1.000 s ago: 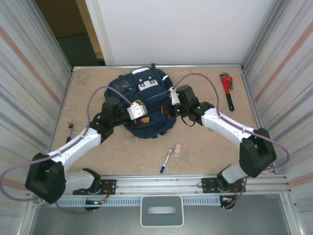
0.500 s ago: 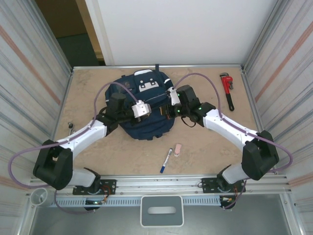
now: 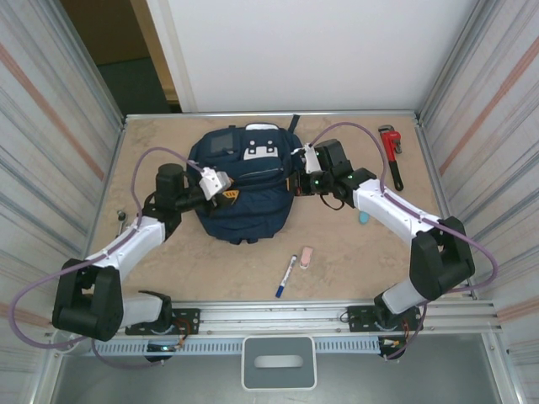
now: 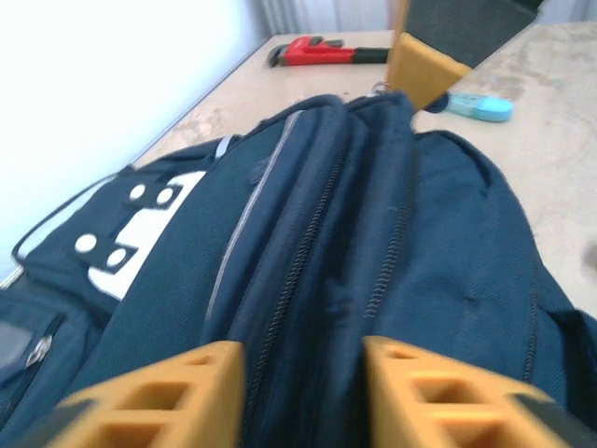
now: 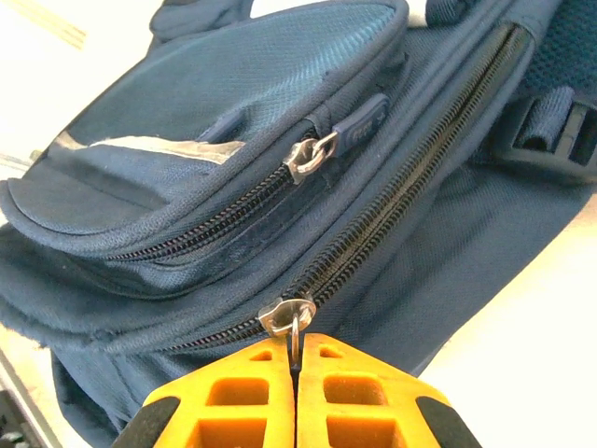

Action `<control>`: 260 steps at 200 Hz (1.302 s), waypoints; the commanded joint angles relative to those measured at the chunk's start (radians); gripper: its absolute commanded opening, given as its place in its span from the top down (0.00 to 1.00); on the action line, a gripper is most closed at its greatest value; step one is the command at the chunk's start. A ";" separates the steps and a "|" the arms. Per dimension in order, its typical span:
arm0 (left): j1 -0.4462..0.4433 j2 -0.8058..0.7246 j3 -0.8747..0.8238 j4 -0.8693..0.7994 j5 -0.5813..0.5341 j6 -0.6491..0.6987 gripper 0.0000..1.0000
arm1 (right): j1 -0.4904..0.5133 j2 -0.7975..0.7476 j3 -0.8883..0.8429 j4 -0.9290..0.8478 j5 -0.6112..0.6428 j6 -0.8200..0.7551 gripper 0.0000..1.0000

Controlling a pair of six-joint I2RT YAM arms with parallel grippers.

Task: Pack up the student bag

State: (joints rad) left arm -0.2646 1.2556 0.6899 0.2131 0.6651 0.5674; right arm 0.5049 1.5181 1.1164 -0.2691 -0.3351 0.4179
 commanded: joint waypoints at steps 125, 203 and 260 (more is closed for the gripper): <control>-0.280 0.129 0.201 -0.239 -0.329 0.161 0.69 | 0.071 -0.098 -0.017 0.114 -0.088 0.054 1.00; -0.058 -0.088 0.043 -0.013 0.223 0.025 1.00 | -0.070 0.083 0.025 -0.035 0.246 0.013 1.00; -0.020 -0.053 0.044 0.016 0.252 -0.003 1.00 | -0.124 0.139 0.070 0.047 0.063 0.018 0.74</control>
State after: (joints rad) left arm -0.3065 1.2213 0.7063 0.1459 0.8234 0.6006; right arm 0.4465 1.6798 1.1728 -0.2314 -0.3397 0.4404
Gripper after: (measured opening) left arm 0.075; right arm 0.157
